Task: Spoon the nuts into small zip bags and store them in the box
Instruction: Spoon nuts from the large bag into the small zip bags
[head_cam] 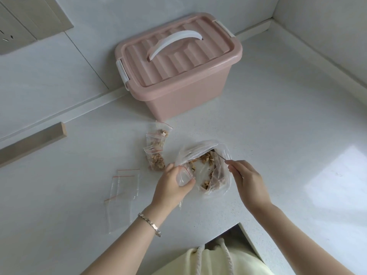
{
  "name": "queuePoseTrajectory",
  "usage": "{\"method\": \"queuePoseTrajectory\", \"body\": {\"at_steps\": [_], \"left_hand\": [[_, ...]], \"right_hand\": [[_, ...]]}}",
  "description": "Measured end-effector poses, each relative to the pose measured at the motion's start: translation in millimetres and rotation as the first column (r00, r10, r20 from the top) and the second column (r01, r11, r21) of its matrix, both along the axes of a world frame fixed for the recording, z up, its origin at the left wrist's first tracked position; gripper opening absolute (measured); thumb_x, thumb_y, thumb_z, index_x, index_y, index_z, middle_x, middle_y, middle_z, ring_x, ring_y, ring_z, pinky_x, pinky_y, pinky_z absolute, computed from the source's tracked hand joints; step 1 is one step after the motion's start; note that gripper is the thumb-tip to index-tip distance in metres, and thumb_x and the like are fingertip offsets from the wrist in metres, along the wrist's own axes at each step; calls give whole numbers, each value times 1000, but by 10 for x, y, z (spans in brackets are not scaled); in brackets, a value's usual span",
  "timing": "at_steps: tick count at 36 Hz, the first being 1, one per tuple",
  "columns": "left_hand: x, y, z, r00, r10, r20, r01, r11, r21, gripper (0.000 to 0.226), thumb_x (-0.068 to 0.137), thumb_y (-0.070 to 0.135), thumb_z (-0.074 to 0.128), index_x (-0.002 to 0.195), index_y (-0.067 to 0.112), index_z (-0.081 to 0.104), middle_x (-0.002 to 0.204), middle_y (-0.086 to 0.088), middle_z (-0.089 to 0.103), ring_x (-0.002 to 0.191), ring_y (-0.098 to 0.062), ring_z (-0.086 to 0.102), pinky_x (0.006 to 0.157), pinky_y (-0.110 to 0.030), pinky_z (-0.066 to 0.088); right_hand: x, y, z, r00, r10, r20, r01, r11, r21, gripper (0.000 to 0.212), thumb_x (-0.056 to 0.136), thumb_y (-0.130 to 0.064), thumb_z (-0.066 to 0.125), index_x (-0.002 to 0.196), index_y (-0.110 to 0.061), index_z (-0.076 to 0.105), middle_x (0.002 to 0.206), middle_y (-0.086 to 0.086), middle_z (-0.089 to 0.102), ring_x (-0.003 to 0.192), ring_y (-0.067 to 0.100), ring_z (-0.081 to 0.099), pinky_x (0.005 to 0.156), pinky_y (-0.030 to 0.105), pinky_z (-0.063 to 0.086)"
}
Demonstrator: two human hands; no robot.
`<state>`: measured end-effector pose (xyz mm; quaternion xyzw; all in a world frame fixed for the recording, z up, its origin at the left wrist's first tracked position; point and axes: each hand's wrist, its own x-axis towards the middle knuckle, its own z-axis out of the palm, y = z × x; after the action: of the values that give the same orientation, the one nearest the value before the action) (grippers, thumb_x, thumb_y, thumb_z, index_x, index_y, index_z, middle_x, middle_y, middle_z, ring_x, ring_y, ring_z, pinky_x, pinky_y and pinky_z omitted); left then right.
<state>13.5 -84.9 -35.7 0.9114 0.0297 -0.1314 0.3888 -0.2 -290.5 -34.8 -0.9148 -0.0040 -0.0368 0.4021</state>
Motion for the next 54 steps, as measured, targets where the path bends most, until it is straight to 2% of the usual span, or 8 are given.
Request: {"method": "queuePoseTrajectory", "body": {"at_steps": [7, 13, 21, 30, 35, 41, 48, 54], "left_hand": [[-87, 38, -63, 999, 37, -19, -38, 998, -51, 38, 79, 27, 70, 111, 10, 59, 102, 17, 40, 91, 12, 34, 72, 11, 18], [-93, 76, -118, 996, 65, -61, -71, 991, -111, 42, 79, 29, 71, 116, 16, 57, 113, 17, 38, 107, 13, 29, 79, 10, 14], [-114, 71, -140, 991, 50, -123, -69, 985, -160, 43, 80, 28, 70, 119, 19, 53, 101, 31, 34, 108, 10, 31, 73, 12, 18], [-131, 67, -183, 980, 44, -194, -91, 967, -239, 35, 81, 26, 69, 108, 30, 47, 103, 40, 30, 107, 16, 28, 80, 10, 17], [-136, 60, -242, 977, 62, -204, -120, 951, -283, 38, 79, 24, 71, 113, 27, 56, 121, 22, 44, 120, 4, 38, 95, -4, 24], [-163, 70, -307, 978, 98, -184, -154, 935, -321, 33, 78, 22, 72, 109, 24, 61, 120, 22, 49, 117, 4, 43, 85, 8, 25], [-181, 96, -280, 973, 140, -185, -200, 911, -361, 34, 77, 27, 73, 108, 27, 60, 122, 14, 53, 119, 1, 45, 95, -7, 31], [-305, 169, -212, 999, 42, 31, -34, 973, -230, 39, 75, 25, 74, 109, 32, 56, 127, 12, 40, 125, -2, 36, 93, 5, 19]], "right_hand": [[-68, -75, -141, 989, 134, -61, -131, 990, 46, 26, 91, -18, 49, 109, -9, 67, 96, -9, 62, 84, 8, 61, 78, 6, 44], [-217, -203, -124, 991, 125, -41, -118, 983, 139, 45, 91, -52, 38, 104, -20, 66, 92, -24, 59, 88, -7, 59, 75, 5, 45], [-251, -279, -209, 990, -78, -120, 99, 978, 183, 19, 92, -13, 47, 101, -25, 61, 83, -12, 64, 87, -1, 59, 74, 7, 45], [-452, -38, -240, 950, -4, -313, 104, 948, 302, 22, 93, -20, 45, 95, -38, 58, 81, -9, 67, 78, 1, 62, 70, 10, 47], [-516, 77, -202, 906, 12, -424, 166, 910, 379, 27, 95, -15, 45, 87, -34, 62, 75, -2, 68, 72, 5, 63, 66, 13, 47], [-560, 127, -204, 825, -34, -565, 352, 812, 466, 26, 96, -15, 43, 90, -18, 68, 76, 7, 70, 73, 19, 67, 69, 23, 53], [-515, 63, -173, 635, -8, -773, 665, 515, 541, 31, 98, -20, 39, 96, -3, 65, 78, 15, 68, 73, 23, 64, 71, 29, 49], [-508, -57, -118, 657, -72, -751, 670, 512, 537, 32, 98, -21, 38, 96, -3, 64, 79, 15, 68, 74, 23, 64, 73, 29, 49]]}}
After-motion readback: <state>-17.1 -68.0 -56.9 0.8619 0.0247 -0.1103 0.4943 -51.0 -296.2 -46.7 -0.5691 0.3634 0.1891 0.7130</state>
